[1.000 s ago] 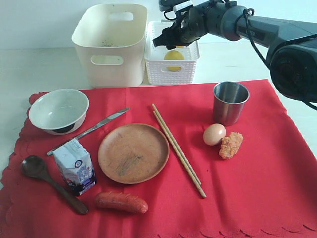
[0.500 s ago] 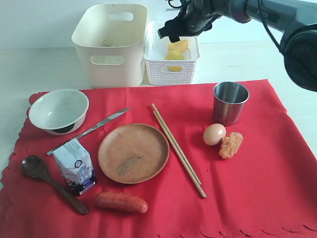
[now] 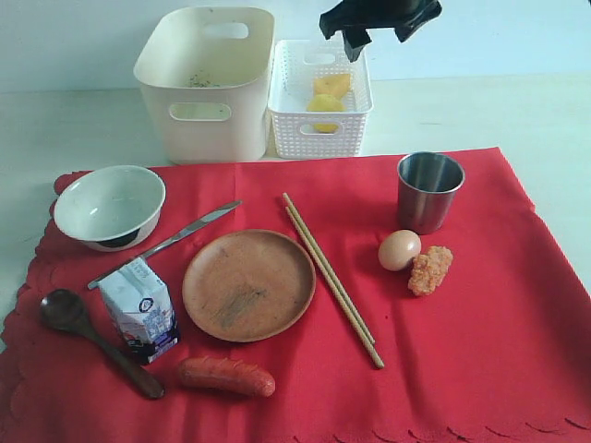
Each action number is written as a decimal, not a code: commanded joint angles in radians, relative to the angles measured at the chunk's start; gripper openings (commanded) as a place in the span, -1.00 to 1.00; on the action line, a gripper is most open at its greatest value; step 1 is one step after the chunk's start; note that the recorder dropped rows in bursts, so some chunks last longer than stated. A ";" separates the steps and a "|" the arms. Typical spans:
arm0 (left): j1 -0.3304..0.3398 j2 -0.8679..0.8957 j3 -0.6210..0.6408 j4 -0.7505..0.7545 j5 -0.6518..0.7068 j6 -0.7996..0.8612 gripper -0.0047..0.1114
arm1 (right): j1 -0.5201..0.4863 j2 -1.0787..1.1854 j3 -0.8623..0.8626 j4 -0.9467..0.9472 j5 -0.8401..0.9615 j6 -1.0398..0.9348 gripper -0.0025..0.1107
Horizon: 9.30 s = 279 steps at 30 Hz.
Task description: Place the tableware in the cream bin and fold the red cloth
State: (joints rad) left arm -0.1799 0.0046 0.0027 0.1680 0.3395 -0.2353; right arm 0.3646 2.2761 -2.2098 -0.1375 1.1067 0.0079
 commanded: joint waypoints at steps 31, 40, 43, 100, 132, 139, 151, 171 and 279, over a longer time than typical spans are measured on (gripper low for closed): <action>-0.006 -0.005 -0.003 0.003 -0.012 -0.004 -0.90 | 0.228 -0.947 1.035 0.288 -0.162 -0.121 0.26; -0.006 -0.005 -0.003 0.003 -0.012 -0.004 -0.90 | 0.228 -1.089 1.224 0.250 -0.299 -0.121 0.26; -0.006 -0.005 -0.003 0.003 -0.012 -0.004 -0.90 | 0.228 -1.094 1.245 0.250 -0.300 -0.121 0.26; -0.006 -0.005 -0.003 0.003 -0.012 -0.004 -0.90 | 0.228 -1.021 1.252 0.422 -0.384 -0.269 0.26; -0.006 -0.005 -0.003 0.003 -0.012 -0.004 -0.90 | 0.602 -0.485 0.883 0.399 -0.489 -0.357 0.40; -0.006 -0.005 -0.003 0.003 -0.012 -0.004 -0.90 | 0.636 -0.374 0.773 0.386 -0.450 -0.311 0.57; -0.006 -0.005 -0.003 0.003 -0.012 -0.004 -0.90 | 0.636 -0.239 0.687 0.381 -0.401 -0.205 0.62; -0.006 -0.005 -0.003 0.003 -0.012 -0.004 -0.90 | 0.636 -0.268 0.687 0.359 -0.397 -0.180 -0.96; -0.006 -0.005 -0.003 0.003 -0.012 -0.004 -0.90 | 0.011 -0.173 0.259 0.235 -0.270 -0.163 0.52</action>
State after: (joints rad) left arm -0.1799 0.0046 0.0027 0.1680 0.3395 -0.2353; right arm 0.3808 2.1571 -1.9414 0.1364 0.7446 -0.2025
